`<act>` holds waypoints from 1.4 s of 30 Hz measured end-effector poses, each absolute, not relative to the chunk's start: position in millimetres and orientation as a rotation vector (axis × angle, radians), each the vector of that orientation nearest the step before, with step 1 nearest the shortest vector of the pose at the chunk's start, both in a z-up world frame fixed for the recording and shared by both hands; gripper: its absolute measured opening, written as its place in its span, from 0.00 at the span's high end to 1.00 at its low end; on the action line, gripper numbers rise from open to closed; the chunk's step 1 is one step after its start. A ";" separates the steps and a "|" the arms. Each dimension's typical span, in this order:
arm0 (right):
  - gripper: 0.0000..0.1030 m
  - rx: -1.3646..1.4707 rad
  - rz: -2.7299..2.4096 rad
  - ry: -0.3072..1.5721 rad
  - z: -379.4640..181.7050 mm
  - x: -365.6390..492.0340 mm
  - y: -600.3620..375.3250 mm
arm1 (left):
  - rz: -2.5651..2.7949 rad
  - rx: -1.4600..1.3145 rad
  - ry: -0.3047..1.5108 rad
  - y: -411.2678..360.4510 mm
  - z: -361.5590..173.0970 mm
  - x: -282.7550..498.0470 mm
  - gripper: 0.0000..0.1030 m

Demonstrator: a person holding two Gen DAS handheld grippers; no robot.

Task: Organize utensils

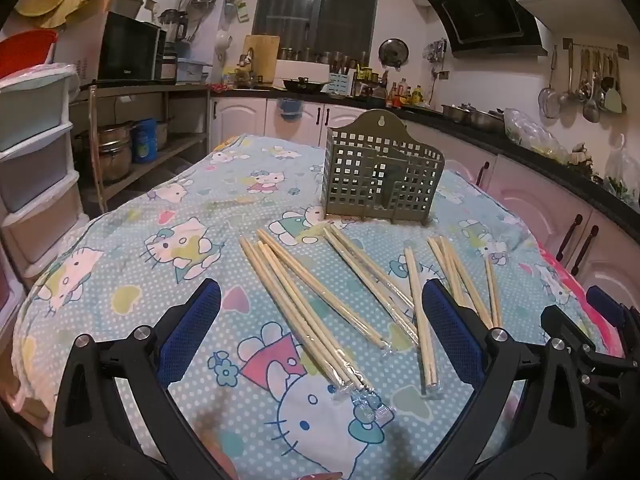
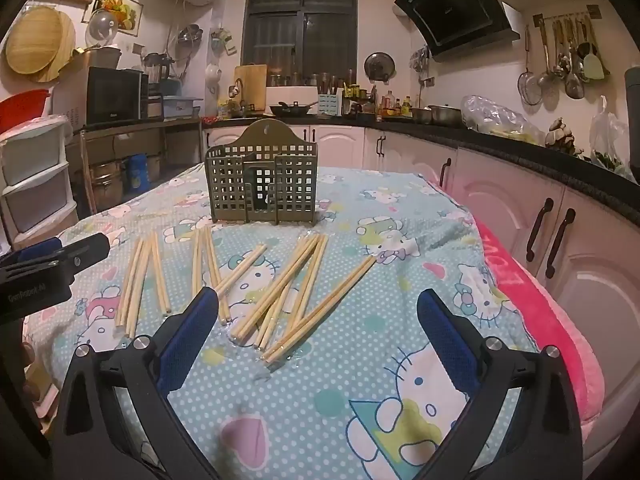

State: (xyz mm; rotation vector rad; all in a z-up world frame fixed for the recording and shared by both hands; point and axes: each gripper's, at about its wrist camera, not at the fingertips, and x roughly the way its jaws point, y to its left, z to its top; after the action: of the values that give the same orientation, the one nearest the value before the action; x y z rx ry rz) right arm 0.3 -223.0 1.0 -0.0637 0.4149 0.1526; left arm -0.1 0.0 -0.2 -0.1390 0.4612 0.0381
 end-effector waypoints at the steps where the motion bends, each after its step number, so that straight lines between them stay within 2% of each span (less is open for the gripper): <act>1: 0.06 -0.059 0.152 0.415 0.2 0.3 -223.2 | 0.042 -0.125 0.463 -1.3 -0.3 0.2 0.10; 13: 0.06 -0.064 0.153 0.413 13.7 2.0 -225.0 | 0.043 -0.134 0.454 -1.6 1.4 1.5 0.10; 42: 0.06 -0.049 0.141 0.357 7.6 -6.7 -225.3 | 0.038 -0.142 0.421 1.0 5.7 -5.0 0.10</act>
State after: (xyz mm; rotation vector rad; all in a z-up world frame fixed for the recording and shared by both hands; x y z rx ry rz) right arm -6.7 -225.3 7.6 -0.0490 0.3572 0.1411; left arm -5.0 1.0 5.7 -0.1424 0.4207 0.0382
